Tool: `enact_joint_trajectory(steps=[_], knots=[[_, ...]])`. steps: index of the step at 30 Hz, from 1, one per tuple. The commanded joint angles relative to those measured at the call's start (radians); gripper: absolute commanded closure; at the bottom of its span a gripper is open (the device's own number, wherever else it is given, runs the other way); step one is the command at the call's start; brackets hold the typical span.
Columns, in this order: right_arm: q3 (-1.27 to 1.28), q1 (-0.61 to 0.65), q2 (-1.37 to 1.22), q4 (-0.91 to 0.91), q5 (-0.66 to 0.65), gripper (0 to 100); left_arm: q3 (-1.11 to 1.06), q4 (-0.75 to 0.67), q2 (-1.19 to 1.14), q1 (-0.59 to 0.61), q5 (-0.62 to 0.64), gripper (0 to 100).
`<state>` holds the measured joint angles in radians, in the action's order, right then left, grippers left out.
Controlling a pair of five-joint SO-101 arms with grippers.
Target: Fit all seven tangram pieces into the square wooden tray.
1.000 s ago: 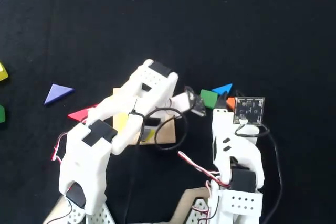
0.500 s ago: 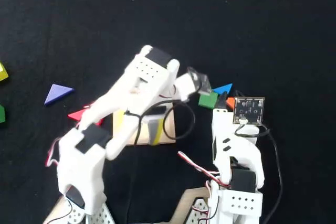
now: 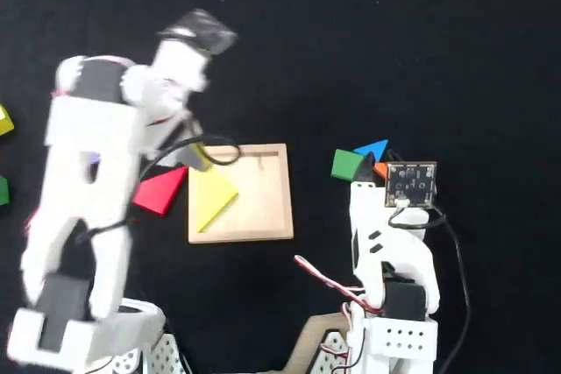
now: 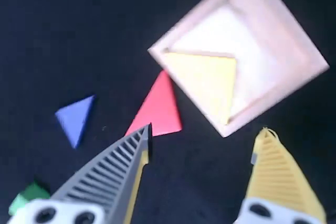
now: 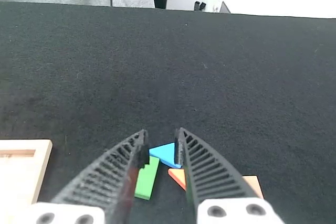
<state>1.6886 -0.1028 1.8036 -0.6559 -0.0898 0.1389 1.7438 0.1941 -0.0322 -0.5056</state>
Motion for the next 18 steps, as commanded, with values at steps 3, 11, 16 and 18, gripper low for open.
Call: enact_joint_trajectory(steps=[3, 11, 16, 18], knots=[[-0.004, 0.012, 0.082, 0.023, -0.008, 90.3, -0.136, -0.097, 0.161, 0.202, 0.123, 69], [-0.004, 0.014, 0.082, 0.021, -0.008, 90.3, -0.527, -0.359, 0.209, 0.262, 0.186, 69], [-0.004, 0.014, 0.082, 0.009, -0.009, 90.0, -0.624, -0.509, 0.198, 0.282, -0.348, 69], [-0.004, 0.018, 0.082, 0.009, -0.037, 90.0, -0.665, -0.512, 0.198, 0.272, -0.548, 69]])
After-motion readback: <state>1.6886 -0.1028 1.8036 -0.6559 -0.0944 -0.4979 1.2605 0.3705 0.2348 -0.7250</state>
